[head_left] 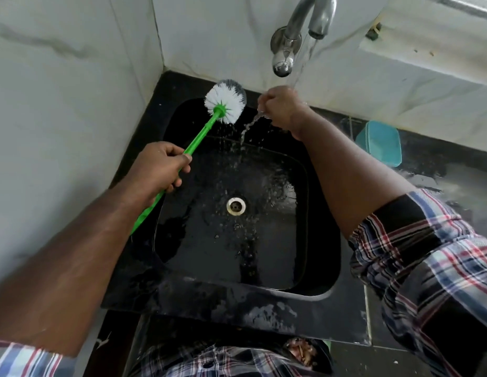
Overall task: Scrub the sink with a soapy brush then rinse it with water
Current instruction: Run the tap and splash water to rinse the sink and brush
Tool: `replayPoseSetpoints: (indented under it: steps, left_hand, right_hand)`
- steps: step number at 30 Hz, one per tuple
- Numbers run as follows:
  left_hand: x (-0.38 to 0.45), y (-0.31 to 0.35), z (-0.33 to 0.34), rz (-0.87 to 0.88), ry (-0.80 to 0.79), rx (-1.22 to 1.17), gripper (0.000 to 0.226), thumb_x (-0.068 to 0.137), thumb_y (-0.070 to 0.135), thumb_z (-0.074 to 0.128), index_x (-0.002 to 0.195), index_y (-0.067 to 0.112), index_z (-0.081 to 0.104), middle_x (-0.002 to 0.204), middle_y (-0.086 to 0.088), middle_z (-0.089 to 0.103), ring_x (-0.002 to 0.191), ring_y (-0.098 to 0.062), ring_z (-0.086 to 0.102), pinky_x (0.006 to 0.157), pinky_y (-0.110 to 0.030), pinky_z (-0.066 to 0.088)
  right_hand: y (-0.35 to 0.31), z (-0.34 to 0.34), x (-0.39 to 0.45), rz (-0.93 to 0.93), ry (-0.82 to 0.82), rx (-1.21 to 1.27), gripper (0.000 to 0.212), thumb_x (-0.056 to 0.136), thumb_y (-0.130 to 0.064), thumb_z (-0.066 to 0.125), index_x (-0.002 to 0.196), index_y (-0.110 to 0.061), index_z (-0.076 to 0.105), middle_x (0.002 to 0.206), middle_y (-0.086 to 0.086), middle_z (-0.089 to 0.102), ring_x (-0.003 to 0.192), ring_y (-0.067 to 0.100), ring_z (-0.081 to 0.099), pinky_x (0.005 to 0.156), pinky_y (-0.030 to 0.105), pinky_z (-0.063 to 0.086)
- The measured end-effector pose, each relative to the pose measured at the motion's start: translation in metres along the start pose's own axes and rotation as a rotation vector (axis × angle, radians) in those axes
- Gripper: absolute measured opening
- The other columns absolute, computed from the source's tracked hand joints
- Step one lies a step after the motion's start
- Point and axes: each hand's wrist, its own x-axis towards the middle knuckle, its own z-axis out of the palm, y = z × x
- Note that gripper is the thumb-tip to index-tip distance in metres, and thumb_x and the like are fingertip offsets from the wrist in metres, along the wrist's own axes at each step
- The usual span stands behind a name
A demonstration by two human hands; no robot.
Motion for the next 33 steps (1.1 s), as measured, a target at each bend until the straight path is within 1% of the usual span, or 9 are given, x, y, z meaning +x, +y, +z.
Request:
replayPoseSetpoints:
  steps: [7, 11, 15, 18, 20, 22, 25, 29, 33]
  left_hand:
    - [0.010, 0.003, -0.004, 0.022, 0.009, -0.044, 0.007, 0.091, 0.021, 0.067, 0.095, 0.016, 0.066, 0.074, -0.004, 0.066, 0.042, -0.009, 0.051, 0.038, -0.023, 0.038]
    - [0.014, 0.004, -0.009, 0.017, 0.048, -0.054, 0.007, 0.091, 0.021, 0.064, 0.091, 0.014, 0.066, 0.074, -0.004, 0.066, 0.042, -0.011, 0.050, 0.040, -0.023, 0.038]
    - [0.015, 0.002, -0.011, -0.003, 0.056, -0.044, 0.008, 0.093, 0.024, 0.063, 0.095, 0.017, 0.066, 0.077, -0.003, 0.068, 0.045, -0.010, 0.052, 0.040, -0.024, 0.039]
    - [0.014, -0.001, -0.008, -0.006, 0.034, -0.039, 0.010, 0.093, 0.023, 0.063, 0.098, 0.016, 0.066, 0.078, -0.003, 0.068, 0.047, -0.011, 0.053, 0.041, -0.025, 0.039]
    - [0.013, -0.002, -0.004, -0.009, 0.022, -0.025, 0.009, 0.093, 0.023, 0.063, 0.099, 0.017, 0.066, 0.079, -0.003, 0.069, 0.048, -0.011, 0.053, 0.041, -0.025, 0.040]
    - [0.011, -0.003, -0.001, -0.012, -0.001, -0.020, 0.009, 0.093, 0.023, 0.063, 0.100, 0.018, 0.066, 0.082, -0.004, 0.069, 0.048, -0.011, 0.054, 0.041, -0.025, 0.040]
    - [0.009, -0.003, 0.002, -0.009, -0.015, -0.015, 0.008, 0.093, 0.022, 0.063, 0.099, 0.018, 0.066, 0.082, -0.005, 0.069, 0.047, -0.010, 0.053, 0.042, -0.025, 0.040]
    - [0.008, -0.004, 0.005, -0.009, -0.025, -0.009, 0.007, 0.094, 0.022, 0.063, 0.100, 0.018, 0.065, 0.083, -0.006, 0.069, 0.049, -0.010, 0.053, 0.042, -0.025, 0.040]
    - [0.008, -0.002, 0.008, -0.011, -0.031, -0.008, 0.009, 0.094, 0.022, 0.064, 0.101, 0.017, 0.066, 0.085, -0.006, 0.070, 0.050, -0.011, 0.053, 0.042, -0.025, 0.040]
  right_hand:
    - [0.000, 0.003, -0.017, 0.410, 0.027, 1.370, 0.021, 0.092, -0.003, 0.044, 0.087, 0.004, 0.063, 0.087, 0.020, 0.067, 0.081, 0.030, 0.069, 0.062, 0.030, 0.059]
    - [0.015, 0.017, -0.026, 0.537, 0.105, 1.807, 0.027, 0.095, 0.000, 0.035, 0.078, 0.002, 0.055, 0.079, 0.016, 0.058, 0.069, 0.024, 0.059, 0.050, 0.024, 0.055]
    - [0.027, 0.032, -0.031, 0.631, 0.218, 1.831, 0.028, 0.094, 0.000, 0.030, 0.078, -0.001, 0.053, 0.072, 0.012, 0.055, 0.070, 0.021, 0.057, 0.047, 0.024, 0.054]
    - [0.031, 0.041, -0.039, 0.690, 0.322, 1.835, 0.023, 0.096, -0.003, 0.034, 0.086, -0.001, 0.054, 0.082, 0.010, 0.060, 0.090, 0.018, 0.062, 0.063, 0.024, 0.056]
    - [0.037, 0.042, -0.062, 0.607, 0.285, 1.777, 0.025, 0.100, -0.027, 0.048, 0.100, -0.004, 0.056, 0.105, 0.003, 0.066, 0.100, 0.011, 0.062, 0.069, 0.026, 0.057]
    - [0.040, 0.033, -0.080, 0.483, 0.135, 1.771, 0.052, 0.089, -0.058, 0.058, 0.113, -0.012, 0.057, 0.112, -0.001, 0.067, 0.099, 0.010, 0.065, 0.077, 0.035, 0.058]
    - [0.043, 0.005, -0.041, 0.418, 0.235, 1.858, 0.025, 0.095, -0.027, 0.051, 0.108, -0.008, 0.058, 0.112, 0.011, 0.064, 0.101, 0.029, 0.063, 0.090, 0.050, 0.050]
    - [0.064, -0.009, -0.013, 0.592, 0.367, 1.544, 0.055, 0.092, -0.008, 0.036, 0.146, 0.000, 0.036, 0.156, 0.016, 0.031, 0.146, 0.034, 0.023, 0.116, 0.050, 0.022]
    - [0.073, 0.007, -0.027, 0.617, 0.276, 1.403, 0.043, 0.093, -0.005, 0.036, 0.133, 0.004, 0.048, 0.150, 0.020, 0.040, 0.143, 0.036, 0.031, 0.112, 0.045, 0.031]
